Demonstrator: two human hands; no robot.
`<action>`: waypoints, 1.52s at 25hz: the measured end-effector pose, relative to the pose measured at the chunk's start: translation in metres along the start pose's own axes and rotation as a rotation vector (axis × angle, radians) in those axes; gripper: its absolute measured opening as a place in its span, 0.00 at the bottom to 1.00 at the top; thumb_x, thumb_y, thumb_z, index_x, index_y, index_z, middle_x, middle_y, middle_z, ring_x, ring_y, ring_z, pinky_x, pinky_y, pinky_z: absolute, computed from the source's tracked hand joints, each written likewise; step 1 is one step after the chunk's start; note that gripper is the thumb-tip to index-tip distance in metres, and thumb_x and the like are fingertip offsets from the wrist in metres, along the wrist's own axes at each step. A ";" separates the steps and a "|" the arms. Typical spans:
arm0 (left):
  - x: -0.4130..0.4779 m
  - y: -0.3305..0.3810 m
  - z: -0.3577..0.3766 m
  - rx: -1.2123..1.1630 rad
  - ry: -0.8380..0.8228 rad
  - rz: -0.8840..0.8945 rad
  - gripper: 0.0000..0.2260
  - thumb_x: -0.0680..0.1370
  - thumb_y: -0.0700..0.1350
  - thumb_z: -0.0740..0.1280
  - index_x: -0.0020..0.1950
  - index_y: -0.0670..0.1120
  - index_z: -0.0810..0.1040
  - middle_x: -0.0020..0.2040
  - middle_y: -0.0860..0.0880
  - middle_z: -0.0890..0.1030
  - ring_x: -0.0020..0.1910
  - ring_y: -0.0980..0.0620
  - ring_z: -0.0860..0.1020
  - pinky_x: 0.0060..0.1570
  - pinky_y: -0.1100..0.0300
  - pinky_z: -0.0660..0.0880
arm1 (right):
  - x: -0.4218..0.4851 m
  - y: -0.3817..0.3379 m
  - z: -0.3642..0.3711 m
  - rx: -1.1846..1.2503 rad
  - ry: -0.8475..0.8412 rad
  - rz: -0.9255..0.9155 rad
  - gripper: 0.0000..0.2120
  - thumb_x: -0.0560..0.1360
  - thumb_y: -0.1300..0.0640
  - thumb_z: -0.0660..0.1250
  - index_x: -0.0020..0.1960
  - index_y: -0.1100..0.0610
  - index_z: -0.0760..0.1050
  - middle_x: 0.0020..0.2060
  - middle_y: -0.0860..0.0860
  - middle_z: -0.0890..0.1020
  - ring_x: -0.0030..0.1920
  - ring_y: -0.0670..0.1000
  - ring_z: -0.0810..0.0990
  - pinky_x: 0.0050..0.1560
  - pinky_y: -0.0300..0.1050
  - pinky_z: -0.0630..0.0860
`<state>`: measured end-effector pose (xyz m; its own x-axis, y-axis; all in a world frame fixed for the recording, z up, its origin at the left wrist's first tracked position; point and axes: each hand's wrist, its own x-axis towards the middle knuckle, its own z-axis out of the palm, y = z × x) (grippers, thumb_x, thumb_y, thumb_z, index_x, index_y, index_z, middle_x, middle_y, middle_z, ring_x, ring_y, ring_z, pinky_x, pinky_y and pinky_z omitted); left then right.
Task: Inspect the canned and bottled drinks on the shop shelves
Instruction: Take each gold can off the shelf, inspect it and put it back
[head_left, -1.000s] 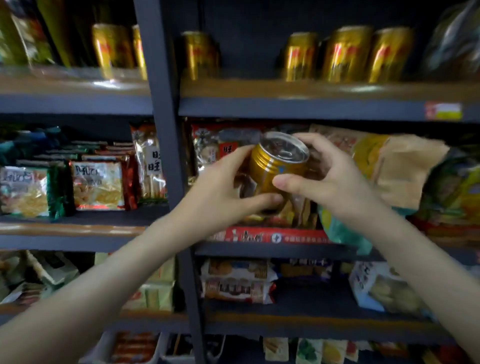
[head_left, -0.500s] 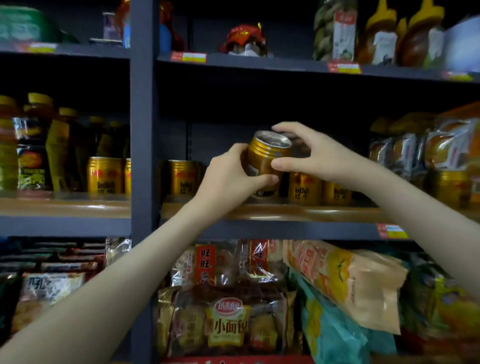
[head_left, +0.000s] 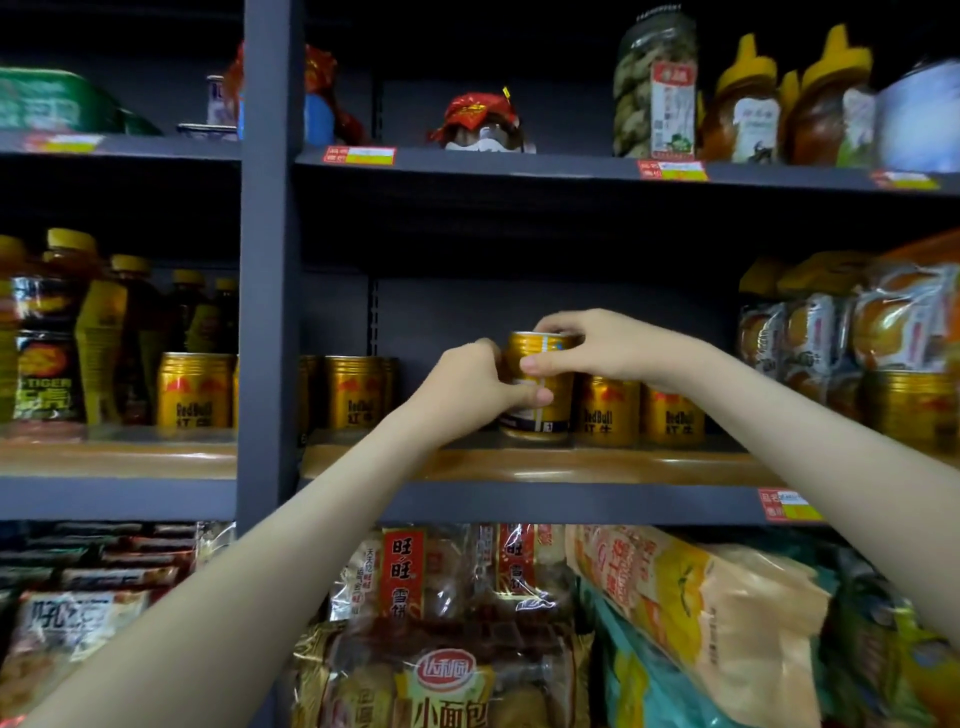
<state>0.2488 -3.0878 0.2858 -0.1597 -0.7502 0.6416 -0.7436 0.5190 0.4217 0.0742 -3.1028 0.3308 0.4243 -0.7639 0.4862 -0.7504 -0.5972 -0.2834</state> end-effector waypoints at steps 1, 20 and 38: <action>0.000 -0.001 0.002 0.005 -0.032 0.003 0.19 0.71 0.57 0.74 0.54 0.47 0.76 0.44 0.54 0.77 0.44 0.56 0.75 0.38 0.67 0.71 | 0.001 0.003 0.001 -0.022 -0.031 0.012 0.24 0.70 0.36 0.68 0.61 0.47 0.73 0.52 0.42 0.76 0.52 0.42 0.75 0.47 0.37 0.71; -0.069 -0.050 -0.065 0.687 0.615 0.474 0.15 0.79 0.46 0.61 0.60 0.39 0.78 0.58 0.41 0.80 0.59 0.41 0.77 0.59 0.52 0.72 | 0.007 -0.030 0.019 -0.491 0.063 0.098 0.38 0.72 0.28 0.56 0.71 0.54 0.68 0.71 0.56 0.63 0.71 0.58 0.58 0.67 0.56 0.57; -0.090 -0.136 -0.105 0.929 0.393 0.709 0.22 0.79 0.55 0.58 0.67 0.42 0.74 0.71 0.42 0.72 0.76 0.45 0.58 0.76 0.50 0.49 | 0.125 -0.072 0.124 -1.620 0.286 -1.206 0.20 0.81 0.66 0.46 0.60 0.51 0.72 0.57 0.50 0.80 0.62 0.53 0.76 0.64 0.50 0.69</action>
<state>0.4326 -3.0478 0.2376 -0.6293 -0.1638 0.7597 -0.7770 0.1526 -0.6107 0.2442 -3.1859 0.3099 0.9961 -0.0789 -0.0390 0.0525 0.1759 0.9830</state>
